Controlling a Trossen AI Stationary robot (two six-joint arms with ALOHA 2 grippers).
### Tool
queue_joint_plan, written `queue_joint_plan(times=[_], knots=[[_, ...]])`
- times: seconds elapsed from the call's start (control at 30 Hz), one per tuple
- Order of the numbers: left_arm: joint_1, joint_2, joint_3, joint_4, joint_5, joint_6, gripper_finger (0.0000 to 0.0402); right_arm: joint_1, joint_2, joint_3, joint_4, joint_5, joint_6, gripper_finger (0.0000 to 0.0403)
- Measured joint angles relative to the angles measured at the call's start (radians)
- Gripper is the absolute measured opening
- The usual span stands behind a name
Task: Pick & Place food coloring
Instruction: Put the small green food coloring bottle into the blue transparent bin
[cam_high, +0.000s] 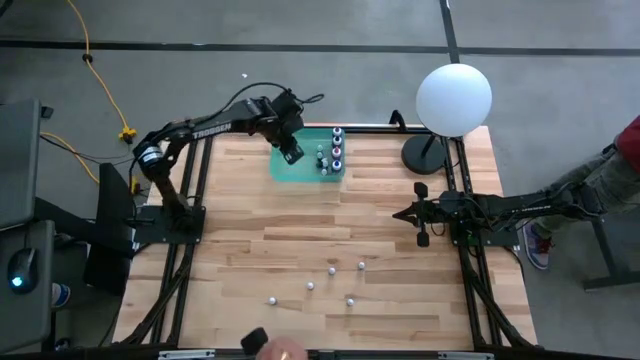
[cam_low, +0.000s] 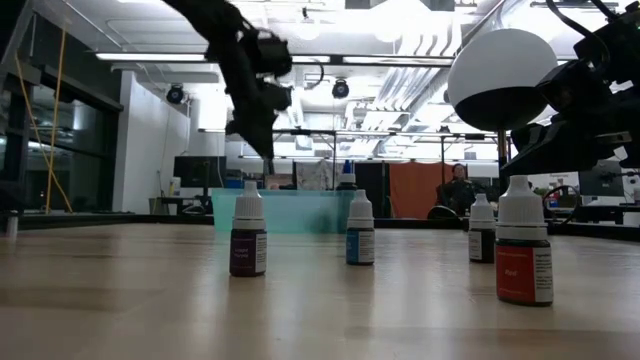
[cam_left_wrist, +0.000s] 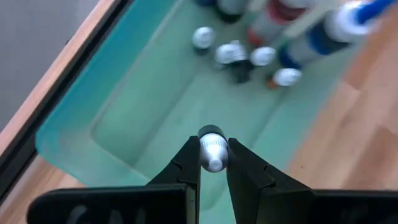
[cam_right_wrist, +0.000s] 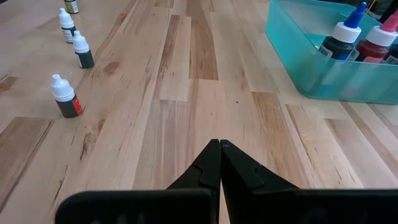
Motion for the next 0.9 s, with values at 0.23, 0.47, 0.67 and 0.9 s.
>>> queue_joint_plan(times=[0.23,0.47,0.67,0.9], knots=[[0.056,0.133,0.100,-0.011,0.030,0.062,0.0040,0.000,0.000,0.000,0.000,0.000,0.000,0.0000],[0.073,0.276,0.226,-0.012,0.010,0.100,0.0040,0.000,0.000,0.000,0.000,0.000,0.000,0.0000],[0.071,0.380,0.328,-0.036,-0.013,0.070,0.0040,0.000,0.000,0.000,-0.001,0.000,0.000,0.0000],[0.063,0.434,0.371,-0.029,-0.027,-0.007,0.0040,0.000,0.000,0.000,0.000,0.000,0.000,0.0000]])
